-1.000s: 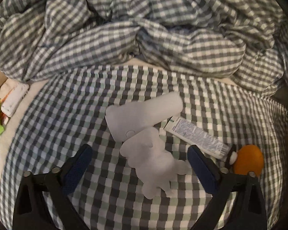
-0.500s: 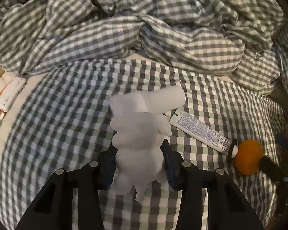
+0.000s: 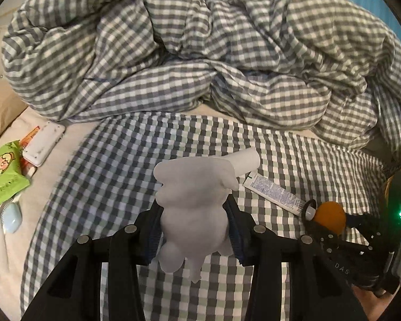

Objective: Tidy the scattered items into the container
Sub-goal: 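Grasp the white toy figure with the left gripper while the right gripper grasps the orange, then drop the orange into the cardboard box while the left gripper lowers the white toy in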

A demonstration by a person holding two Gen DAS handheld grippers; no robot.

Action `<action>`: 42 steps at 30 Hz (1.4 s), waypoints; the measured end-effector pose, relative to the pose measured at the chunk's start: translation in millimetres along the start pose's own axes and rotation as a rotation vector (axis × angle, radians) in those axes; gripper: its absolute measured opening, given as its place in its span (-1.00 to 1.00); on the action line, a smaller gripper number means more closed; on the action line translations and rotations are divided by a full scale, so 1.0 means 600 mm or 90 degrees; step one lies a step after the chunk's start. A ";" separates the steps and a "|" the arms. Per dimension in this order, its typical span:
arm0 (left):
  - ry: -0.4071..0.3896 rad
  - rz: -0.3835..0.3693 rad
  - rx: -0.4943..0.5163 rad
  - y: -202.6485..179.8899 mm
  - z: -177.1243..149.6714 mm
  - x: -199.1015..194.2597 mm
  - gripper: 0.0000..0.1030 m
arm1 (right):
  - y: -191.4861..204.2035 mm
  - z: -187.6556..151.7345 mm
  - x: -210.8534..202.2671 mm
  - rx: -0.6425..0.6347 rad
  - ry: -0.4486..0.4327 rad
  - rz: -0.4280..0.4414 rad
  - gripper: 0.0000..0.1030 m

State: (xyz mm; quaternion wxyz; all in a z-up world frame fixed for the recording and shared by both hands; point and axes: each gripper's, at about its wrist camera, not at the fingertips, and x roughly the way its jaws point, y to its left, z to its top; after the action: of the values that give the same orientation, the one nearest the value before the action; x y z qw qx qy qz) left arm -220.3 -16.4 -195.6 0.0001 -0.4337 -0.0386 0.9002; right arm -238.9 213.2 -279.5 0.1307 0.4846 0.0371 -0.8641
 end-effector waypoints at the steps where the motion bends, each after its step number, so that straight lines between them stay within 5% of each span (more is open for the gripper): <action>1: -0.003 0.001 -0.001 0.002 0.000 -0.005 -0.15 | -0.002 0.000 -0.001 0.005 0.003 0.006 0.10; 16: -0.065 -0.030 -0.015 -0.025 0.020 -0.148 -0.15 | -0.019 -0.025 -0.209 0.062 -0.121 0.034 0.10; 42: -0.248 -0.065 0.098 -0.146 0.006 -0.496 -0.15 | -0.012 -0.094 -0.612 0.049 -0.314 -0.005 0.10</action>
State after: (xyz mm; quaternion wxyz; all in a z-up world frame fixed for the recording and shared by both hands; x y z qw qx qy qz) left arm -40.2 60.7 45.0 0.0712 -0.2474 0.0095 0.9662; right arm -11.8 300.6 1.1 0.1142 0.2636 -0.0271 -0.9575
